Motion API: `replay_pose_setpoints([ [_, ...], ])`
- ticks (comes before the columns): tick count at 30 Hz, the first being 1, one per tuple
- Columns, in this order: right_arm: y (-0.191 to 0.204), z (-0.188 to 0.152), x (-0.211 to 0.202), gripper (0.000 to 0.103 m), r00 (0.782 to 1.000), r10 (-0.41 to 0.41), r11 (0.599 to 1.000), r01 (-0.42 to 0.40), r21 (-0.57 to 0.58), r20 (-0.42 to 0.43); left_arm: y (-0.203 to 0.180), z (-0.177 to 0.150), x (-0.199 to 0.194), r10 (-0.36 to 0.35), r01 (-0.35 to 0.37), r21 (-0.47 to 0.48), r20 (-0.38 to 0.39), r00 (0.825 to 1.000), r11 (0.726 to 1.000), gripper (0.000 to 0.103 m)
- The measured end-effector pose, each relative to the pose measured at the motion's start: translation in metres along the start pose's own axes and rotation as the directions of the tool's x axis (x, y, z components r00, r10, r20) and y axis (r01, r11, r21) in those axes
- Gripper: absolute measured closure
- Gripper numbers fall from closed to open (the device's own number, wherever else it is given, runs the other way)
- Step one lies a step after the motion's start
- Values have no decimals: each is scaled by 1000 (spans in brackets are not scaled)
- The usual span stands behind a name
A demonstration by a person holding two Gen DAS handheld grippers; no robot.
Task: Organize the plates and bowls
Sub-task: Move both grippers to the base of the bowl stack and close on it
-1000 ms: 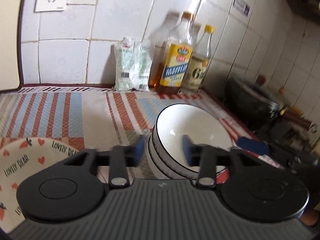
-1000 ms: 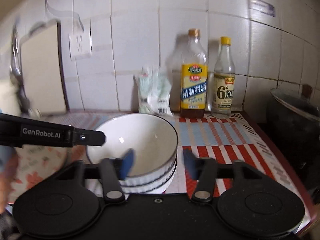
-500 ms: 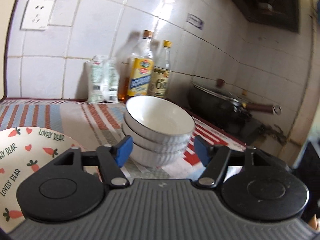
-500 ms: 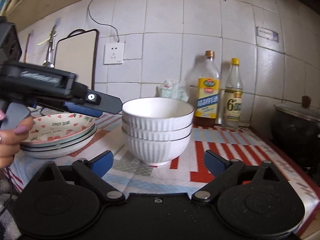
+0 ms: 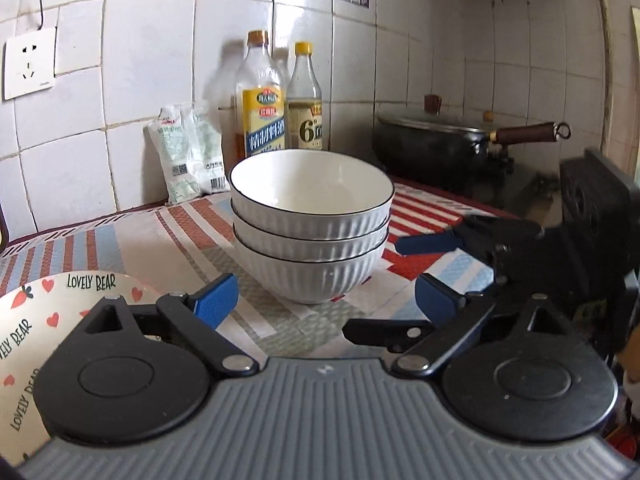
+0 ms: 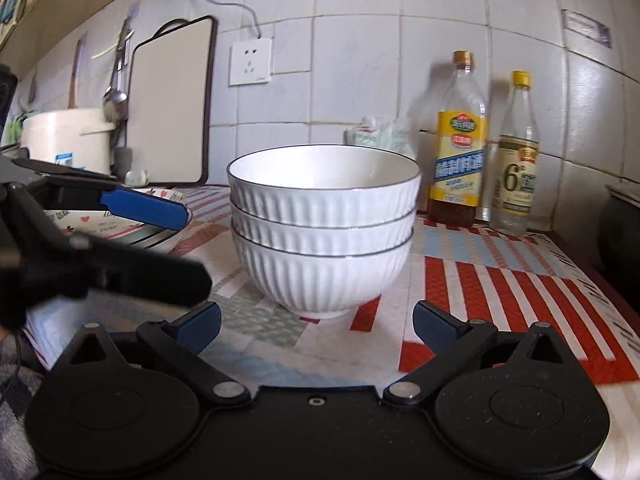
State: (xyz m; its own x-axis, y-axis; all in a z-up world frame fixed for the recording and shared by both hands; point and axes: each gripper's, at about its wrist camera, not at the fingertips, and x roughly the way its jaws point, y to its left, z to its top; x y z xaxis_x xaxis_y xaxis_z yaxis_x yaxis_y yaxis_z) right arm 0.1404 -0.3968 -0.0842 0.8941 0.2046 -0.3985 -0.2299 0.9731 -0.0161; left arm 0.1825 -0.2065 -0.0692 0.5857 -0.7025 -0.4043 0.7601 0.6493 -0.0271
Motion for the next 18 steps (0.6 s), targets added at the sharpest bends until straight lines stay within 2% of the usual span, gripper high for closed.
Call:
replay_pose_setpoints([
  [4, -8, 10, 12, 0, 1000, 10, 1000, -10, 13, -23, 9, 8, 11, 43, -46, -87, -39, 998, 995, 5],
  [8, -14, 19, 22, 0, 998, 35, 998, -33, 56, -50, 7, 15, 18, 71, -73, -48, -34, 997, 996, 5],
  [10, -14, 22, 27, 0, 998, 39, 998, -36, 57, -58, 5, 16, 22, 51, -52, -23, -39, 998, 998, 4],
  [13, -12, 24, 35, 0, 997, 37, 999, -35, 31, -71, 7, 16, 27, 33, -35, -40, -38, 999, 999, 4],
  [16, -12, 27, 42, 0, 993, 37, 999, -34, 30, -115, 12, 19, 34, -11, 5, -81, -72, 997, 997, 3],
  [18, -13, 30, 42, 0, 992, 31, 999, -28, 29, -120, 12, 25, 37, -7, -7, -131, -110, 994, 991, 3],
])
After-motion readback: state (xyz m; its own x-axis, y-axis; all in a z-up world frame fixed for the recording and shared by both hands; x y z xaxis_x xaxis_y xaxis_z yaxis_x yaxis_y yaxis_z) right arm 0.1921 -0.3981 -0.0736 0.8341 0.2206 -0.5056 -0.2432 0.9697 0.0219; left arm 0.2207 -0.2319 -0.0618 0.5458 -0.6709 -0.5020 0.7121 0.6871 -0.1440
